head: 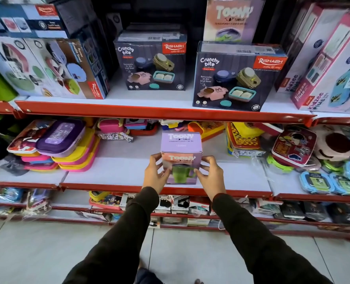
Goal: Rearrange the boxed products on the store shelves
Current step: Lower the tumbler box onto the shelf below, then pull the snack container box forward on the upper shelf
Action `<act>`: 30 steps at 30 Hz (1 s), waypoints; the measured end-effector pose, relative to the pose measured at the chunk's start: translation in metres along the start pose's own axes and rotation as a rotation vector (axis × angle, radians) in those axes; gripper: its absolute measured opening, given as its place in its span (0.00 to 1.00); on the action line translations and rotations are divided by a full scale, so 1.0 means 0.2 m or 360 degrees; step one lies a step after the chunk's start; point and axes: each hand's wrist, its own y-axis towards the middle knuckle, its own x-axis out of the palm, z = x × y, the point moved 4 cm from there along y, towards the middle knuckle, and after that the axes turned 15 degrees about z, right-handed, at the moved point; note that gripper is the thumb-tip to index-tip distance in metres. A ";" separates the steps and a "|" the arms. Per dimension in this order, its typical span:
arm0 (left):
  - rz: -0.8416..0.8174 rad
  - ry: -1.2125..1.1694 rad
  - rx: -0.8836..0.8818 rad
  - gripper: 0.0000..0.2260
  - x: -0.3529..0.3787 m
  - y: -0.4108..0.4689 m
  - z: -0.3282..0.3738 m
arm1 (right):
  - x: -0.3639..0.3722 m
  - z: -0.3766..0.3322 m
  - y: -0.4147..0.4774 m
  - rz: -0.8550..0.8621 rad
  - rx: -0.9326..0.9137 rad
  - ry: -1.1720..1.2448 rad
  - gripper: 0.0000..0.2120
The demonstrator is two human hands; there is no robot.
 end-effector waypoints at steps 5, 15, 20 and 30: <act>0.0021 0.0209 0.0179 0.28 -0.06 -0.02 0.01 | -0.04 0.00 0.00 -0.0059 -0.0087 -0.0062 0.29; 0.0711 0.0189 0.1057 0.23 -0.05 -0.01 0.71 | -0.39 -0.54 0.12 0.0725 -0.0719 0.0272 0.20; 0.0583 0.0332 0.1199 0.28 0.12 0.07 1.11 | -0.59 -0.81 0.32 0.0910 -0.0598 0.0259 0.31; 0.0217 0.0306 0.0874 0.23 0.29 0.20 1.27 | -0.72 -0.91 0.51 0.0631 -0.0252 0.0035 0.27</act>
